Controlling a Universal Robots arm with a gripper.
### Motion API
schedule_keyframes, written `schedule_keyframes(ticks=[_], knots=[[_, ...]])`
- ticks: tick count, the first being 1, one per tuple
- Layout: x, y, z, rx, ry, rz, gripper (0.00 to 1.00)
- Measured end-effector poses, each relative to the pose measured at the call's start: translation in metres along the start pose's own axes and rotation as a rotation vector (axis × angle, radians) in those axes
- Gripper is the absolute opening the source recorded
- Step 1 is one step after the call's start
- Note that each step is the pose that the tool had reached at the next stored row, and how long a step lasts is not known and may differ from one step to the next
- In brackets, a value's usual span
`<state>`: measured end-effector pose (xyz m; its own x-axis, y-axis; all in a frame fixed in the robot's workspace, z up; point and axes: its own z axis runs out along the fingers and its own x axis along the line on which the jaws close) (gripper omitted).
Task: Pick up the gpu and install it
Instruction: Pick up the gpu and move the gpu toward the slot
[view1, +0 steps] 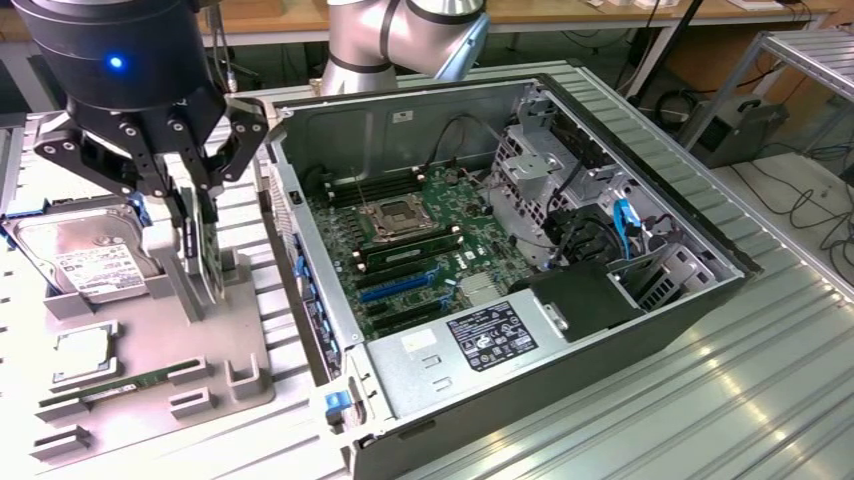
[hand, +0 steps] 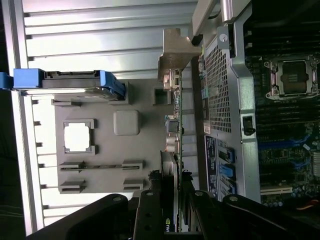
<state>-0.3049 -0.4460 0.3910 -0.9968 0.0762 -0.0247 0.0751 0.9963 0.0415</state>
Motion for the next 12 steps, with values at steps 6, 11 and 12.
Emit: schedule_keyframes(ticks=[6,11,12], knots=[[-0.0001,0.0001,-0.0024,0.0,0.0001,0.0,0.26],[-0.0001,0.0002,-0.0052,0.0001,0.0001,0.0,0.26],[-0.0002,0.0002,-0.0057,0.0,0.0,0.0,0.26]])
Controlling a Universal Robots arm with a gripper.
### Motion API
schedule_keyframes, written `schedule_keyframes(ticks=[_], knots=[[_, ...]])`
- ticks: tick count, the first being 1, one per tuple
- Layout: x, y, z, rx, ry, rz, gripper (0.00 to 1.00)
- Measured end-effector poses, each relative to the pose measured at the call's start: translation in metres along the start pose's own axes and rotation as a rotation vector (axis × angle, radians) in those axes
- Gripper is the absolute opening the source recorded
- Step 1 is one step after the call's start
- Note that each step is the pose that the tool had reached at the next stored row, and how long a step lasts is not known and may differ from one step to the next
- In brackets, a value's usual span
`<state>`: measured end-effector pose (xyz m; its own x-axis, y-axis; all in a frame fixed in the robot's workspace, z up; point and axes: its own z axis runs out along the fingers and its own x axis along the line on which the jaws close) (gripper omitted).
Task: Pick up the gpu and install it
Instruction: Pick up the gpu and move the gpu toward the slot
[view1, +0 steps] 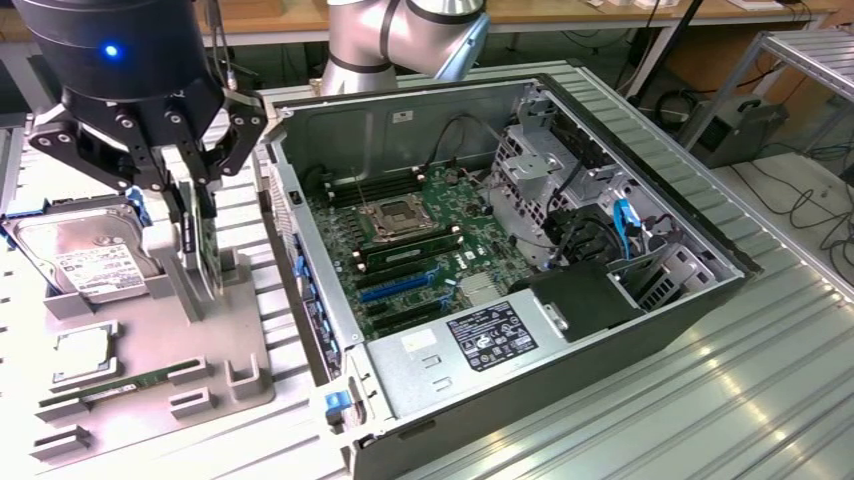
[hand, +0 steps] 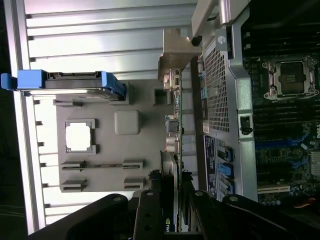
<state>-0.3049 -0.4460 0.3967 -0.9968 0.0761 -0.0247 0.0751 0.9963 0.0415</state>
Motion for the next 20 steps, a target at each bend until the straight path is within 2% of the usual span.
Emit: schedule_keyframes(ticks=[20], knots=[[0.0,0.0006,-0.0135,0.0,0.0,0.0,0.26]])
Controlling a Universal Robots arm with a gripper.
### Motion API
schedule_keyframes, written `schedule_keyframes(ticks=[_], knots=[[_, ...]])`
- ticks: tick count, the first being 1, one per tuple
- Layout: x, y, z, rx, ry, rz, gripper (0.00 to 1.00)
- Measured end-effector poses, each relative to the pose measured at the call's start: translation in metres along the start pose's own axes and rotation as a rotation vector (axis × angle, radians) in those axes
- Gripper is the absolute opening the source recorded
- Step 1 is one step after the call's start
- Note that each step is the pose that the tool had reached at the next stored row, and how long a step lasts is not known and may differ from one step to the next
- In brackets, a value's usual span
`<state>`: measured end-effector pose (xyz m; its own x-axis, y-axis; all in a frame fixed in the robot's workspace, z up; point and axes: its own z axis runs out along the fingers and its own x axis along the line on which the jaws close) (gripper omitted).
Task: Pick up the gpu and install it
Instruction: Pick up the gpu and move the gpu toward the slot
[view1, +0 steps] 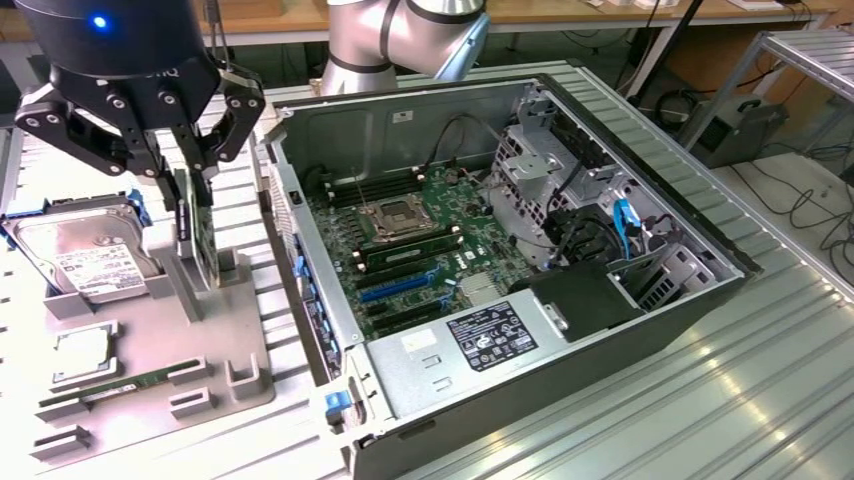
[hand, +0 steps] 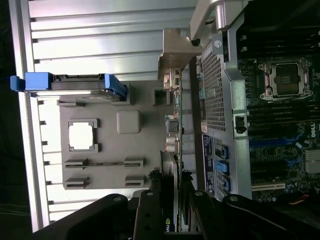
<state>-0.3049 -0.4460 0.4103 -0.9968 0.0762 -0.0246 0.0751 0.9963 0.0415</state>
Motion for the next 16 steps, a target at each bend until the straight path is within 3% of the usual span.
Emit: schedule_keyframes(ticks=[16], knots=[[0.0,0.0004,-0.0107,0.0,0.0,0.0,0.26]])
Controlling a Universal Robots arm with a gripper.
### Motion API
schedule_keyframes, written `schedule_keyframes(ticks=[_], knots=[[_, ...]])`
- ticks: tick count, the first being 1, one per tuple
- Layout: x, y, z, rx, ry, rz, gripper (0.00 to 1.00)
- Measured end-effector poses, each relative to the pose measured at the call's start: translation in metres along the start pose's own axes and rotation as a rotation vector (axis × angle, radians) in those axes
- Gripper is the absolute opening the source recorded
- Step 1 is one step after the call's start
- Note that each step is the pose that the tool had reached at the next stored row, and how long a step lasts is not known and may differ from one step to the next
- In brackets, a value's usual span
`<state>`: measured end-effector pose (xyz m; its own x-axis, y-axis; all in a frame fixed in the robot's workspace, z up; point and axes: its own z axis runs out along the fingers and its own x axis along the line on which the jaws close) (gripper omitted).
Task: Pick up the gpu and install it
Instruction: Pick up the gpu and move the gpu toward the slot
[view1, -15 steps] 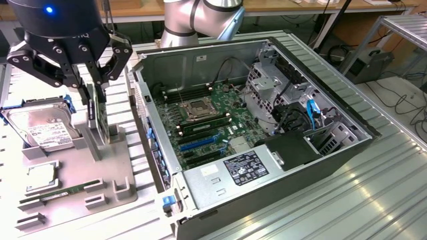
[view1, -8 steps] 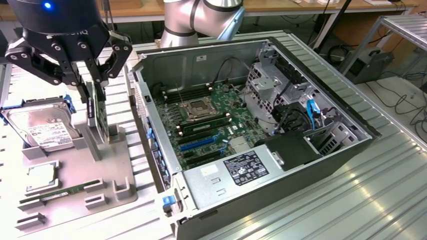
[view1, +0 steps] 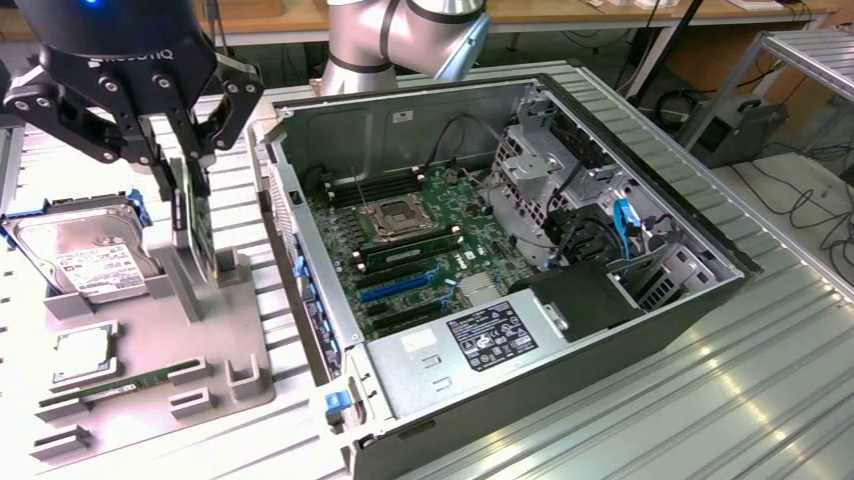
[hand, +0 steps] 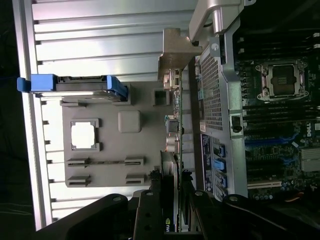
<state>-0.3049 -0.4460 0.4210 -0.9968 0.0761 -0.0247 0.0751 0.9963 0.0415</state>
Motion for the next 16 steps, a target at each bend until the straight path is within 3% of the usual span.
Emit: schedule_keyframes(ticks=[16], knots=[[-0.0002,0.0004,-0.0094,-0.0001,-0.0001,0.0,0.26]])
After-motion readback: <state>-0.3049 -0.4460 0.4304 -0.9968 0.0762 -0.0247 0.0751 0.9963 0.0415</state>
